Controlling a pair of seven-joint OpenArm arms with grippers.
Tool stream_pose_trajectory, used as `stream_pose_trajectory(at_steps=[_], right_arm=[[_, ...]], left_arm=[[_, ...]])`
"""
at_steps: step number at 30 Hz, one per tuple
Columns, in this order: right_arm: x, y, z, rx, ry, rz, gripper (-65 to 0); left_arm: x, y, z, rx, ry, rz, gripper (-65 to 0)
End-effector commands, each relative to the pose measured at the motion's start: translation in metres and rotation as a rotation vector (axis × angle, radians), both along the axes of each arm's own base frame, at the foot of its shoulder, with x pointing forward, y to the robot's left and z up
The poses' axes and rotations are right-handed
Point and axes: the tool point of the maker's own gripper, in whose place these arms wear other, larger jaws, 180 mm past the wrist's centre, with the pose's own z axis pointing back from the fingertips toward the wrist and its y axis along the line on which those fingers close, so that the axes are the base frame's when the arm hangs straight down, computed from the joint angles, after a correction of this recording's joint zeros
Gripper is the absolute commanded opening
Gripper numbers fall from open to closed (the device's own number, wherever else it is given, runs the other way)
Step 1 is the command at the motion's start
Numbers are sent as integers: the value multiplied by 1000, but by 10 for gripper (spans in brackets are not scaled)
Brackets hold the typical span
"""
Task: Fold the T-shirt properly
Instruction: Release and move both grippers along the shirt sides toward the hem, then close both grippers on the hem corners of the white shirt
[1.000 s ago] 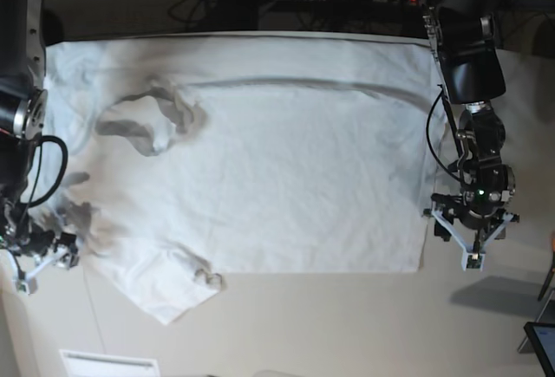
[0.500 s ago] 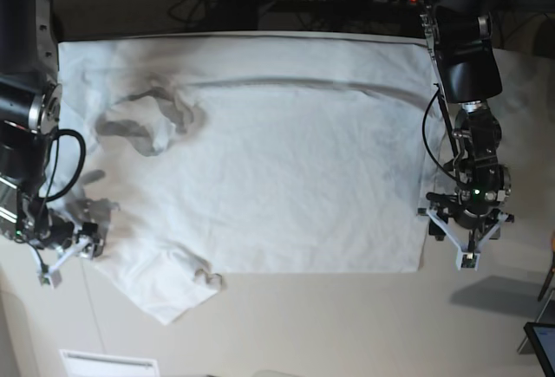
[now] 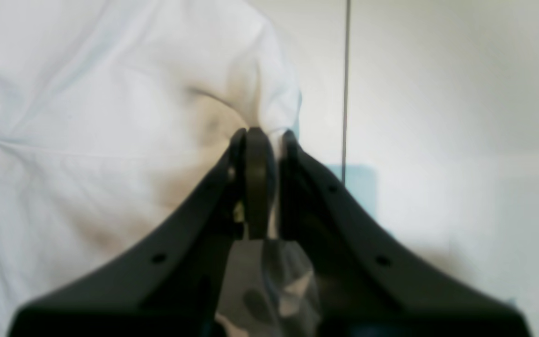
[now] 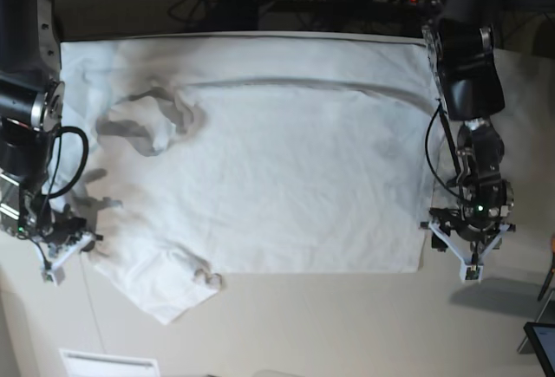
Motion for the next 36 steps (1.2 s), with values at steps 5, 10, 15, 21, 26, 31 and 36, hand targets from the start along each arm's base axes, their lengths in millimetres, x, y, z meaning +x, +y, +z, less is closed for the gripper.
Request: stream_pose_trajectory(at_steps=[5, 10, 15, 21, 26, 31, 36], right_arm=[[5, -7, 9, -19, -5, -1, -647], [3, -8, 9, -29, -10, 5, -647], [1, -10, 12, -63, -34, 23, -647], [-3, -12, 9, -68, -34, 22, -647], [-3, -12, 9, -68, -32, 21, -647], [-3, -11, 8, -68, -31, 25, -647], [-3, -11, 8, -67, -32, 23, -647]], left_arm=[[43, -2, 12, -81, -78, 12, -245], [64, -23, 0, -185, -67, 17, -119], [74, -35, -5, -262, -68, 29, -111], [75, -40, -4, -362, -101, 65, -109], [61, -58, -35, -347, -23, 38, -109], [60, -59, -37, -353, -20, 39, -109], [60, -59, -37, -345, -17, 36, -126]])
